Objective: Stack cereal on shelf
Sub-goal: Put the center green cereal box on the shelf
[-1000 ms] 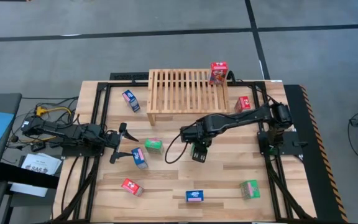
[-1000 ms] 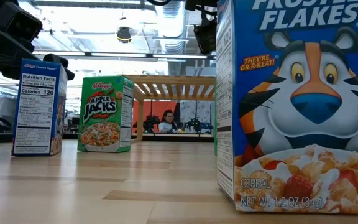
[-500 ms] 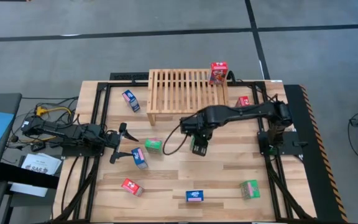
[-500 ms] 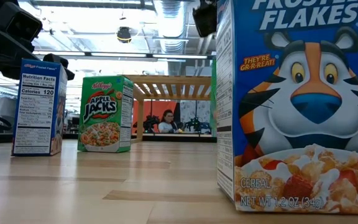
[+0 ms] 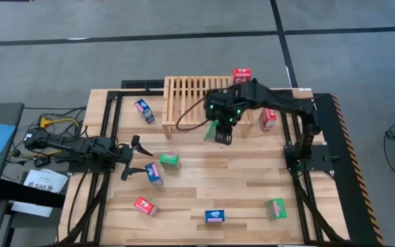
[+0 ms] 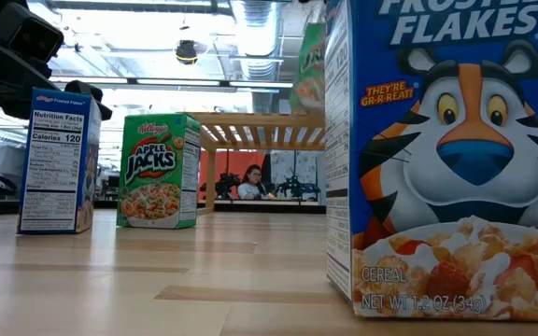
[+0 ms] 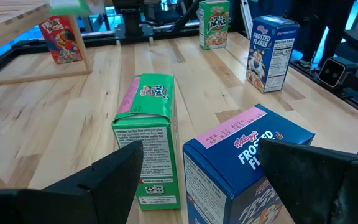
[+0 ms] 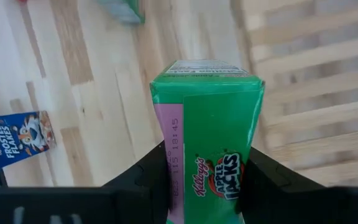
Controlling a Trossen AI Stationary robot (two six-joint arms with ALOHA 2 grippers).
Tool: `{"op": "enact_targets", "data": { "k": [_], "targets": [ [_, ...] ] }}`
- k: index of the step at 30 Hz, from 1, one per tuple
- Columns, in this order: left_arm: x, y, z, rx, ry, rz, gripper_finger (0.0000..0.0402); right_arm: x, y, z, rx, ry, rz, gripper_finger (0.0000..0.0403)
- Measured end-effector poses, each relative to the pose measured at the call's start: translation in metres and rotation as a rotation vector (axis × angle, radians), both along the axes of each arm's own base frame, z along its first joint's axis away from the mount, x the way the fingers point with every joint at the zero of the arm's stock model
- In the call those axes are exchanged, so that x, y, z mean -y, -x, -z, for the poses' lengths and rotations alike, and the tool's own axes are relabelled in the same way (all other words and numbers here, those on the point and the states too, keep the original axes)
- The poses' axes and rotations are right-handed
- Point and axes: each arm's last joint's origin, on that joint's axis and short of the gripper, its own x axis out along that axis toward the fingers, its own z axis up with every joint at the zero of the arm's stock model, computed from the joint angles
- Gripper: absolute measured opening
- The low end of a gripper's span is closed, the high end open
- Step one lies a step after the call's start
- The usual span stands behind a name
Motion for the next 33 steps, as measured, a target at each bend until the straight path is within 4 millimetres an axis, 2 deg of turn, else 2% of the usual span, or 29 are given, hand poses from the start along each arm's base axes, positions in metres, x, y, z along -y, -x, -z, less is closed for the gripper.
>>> {"op": "enact_targets", "data": {
  "k": [7, 16, 20, 26, 33],
  "targets": [
    [0.000, 0.000, 0.000, -0.001, 0.000, 0.000, 0.0307, 0.031, 0.011, -0.029, 0.080, 0.201, -0.064, 0.0168],
    [0.000, 0.000, 0.000, 0.000, 0.000, 0.000, 0.0307, 0.090, 0.023, -0.035, 0.123, 0.356, -0.106, 0.0168],
    [0.000, 0.000, 0.000, 0.000, 0.000, 0.000, 0.0307, 0.110, 0.028, -0.038, 0.149, 0.402, -0.103, 0.0168],
    [0.000, 0.000, 0.000, -0.001, 0.000, 0.000, 0.0307, 0.128, 0.028, -0.044, 0.244, 0.459, -0.093, 0.0169],
    [0.000, 0.000, 0.000, -0.001, 0.000, 0.000, 0.0307, 0.134, 0.028, -0.047, 0.273, 0.492, -0.096, 0.0169]
  ]
}}
